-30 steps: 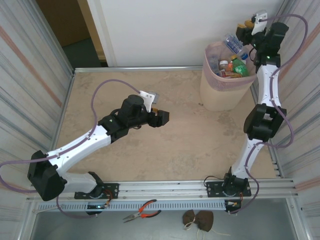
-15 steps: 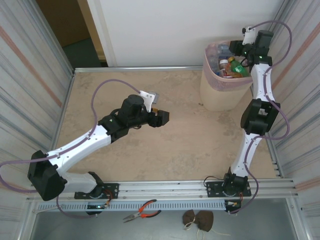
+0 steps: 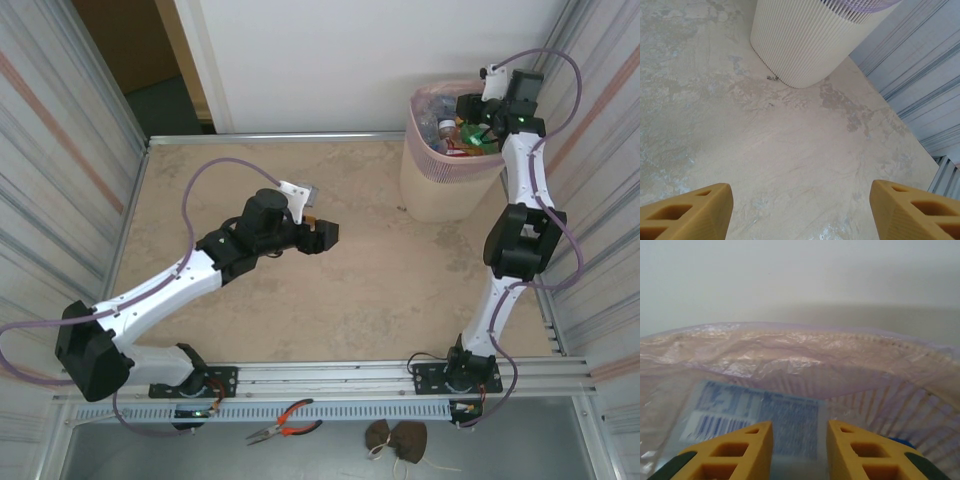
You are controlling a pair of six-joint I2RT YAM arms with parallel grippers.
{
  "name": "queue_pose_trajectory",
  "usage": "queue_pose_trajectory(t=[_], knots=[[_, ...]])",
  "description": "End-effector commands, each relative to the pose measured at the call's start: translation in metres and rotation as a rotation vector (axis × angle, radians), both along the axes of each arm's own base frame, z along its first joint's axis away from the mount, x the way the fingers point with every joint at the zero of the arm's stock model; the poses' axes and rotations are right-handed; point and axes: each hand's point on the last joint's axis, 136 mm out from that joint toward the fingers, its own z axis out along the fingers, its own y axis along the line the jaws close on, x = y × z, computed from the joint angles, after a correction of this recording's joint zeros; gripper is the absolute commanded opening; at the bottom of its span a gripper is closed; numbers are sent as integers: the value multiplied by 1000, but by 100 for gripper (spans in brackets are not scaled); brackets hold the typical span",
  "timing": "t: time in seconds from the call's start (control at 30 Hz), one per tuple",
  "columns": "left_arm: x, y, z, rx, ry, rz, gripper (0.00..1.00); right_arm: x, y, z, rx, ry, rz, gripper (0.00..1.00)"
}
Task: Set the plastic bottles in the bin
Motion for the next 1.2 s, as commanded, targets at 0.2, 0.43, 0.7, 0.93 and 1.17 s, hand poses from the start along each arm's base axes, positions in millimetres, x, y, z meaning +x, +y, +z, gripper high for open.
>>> queue_pose_trajectory(t=[0.2,0.43,0.7,0.93,1.17], knots=[[1,32,9,109,-108,58,75,-75,15,92,-5,-120,-44,43],[15,90,-2,320,-166,225,88,-149,31,97,-10,-137,-52,51],[30,158,-33,438,-140,395,99,-228,47,63,1,-109,-72,56],[41,230,-63,551,-105,648,99,-269,55,-3,11,-40,-80,66],[48,277,-80,584,-134,802,99,-266,51,-73,0,14,-113,91]])
